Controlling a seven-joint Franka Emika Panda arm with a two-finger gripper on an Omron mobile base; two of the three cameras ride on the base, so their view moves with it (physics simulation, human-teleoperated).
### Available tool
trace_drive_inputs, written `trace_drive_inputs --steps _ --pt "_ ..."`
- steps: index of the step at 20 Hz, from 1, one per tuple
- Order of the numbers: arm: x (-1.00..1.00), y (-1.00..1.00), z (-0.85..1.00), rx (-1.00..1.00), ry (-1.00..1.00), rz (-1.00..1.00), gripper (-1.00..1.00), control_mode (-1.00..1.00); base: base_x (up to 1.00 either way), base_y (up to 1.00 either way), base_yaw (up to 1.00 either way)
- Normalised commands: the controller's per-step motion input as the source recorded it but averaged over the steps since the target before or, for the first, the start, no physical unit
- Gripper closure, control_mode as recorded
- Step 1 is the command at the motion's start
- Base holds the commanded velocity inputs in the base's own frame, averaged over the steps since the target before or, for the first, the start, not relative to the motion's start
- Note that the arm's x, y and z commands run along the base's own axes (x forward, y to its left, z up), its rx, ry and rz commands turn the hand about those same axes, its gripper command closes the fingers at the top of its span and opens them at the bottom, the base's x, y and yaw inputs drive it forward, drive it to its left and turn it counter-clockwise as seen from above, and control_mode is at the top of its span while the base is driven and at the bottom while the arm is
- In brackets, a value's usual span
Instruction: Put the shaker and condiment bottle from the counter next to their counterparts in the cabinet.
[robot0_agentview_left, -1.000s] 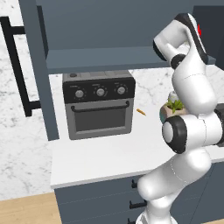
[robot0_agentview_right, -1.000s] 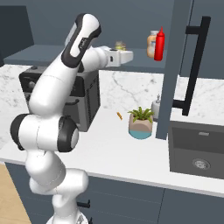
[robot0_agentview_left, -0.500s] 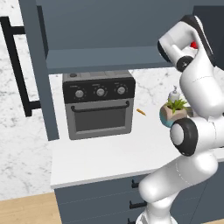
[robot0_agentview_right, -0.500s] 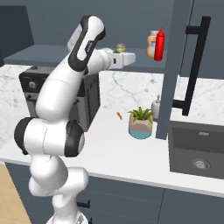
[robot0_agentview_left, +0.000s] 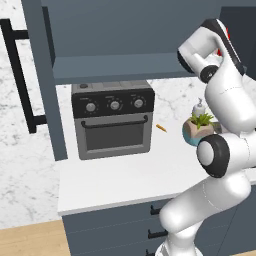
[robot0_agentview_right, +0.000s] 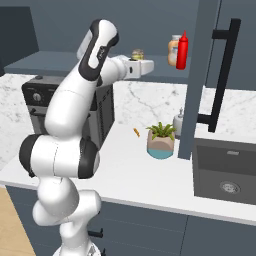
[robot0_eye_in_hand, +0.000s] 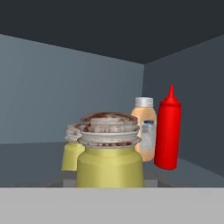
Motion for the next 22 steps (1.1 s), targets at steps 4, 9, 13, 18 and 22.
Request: trace_drive_inputs --steps 4,9,13,18,22 --pt "0.32 0.07 0.00 0.00 0.00 0.00 1.00 -1.00 0.00 0.00 0.00" --pt "0.27 0.00 0.00 0.00 0.00 0.00 1.00 -1.00 0.00 0.00 0.00" --pt "0.16 0.00 0.00 0.03 0.00 0.00 1.00 -1.00 0.00 0.00 0.00" --pt "0.10 0.00 0.00 0.05 0.00 0.00 1.00 -1.00 0.00 0.00 0.00" --pt "0.13 0.00 0.00 0.06 0.00 0.00 1.00 -1.00 0.00 0.00 0.00"
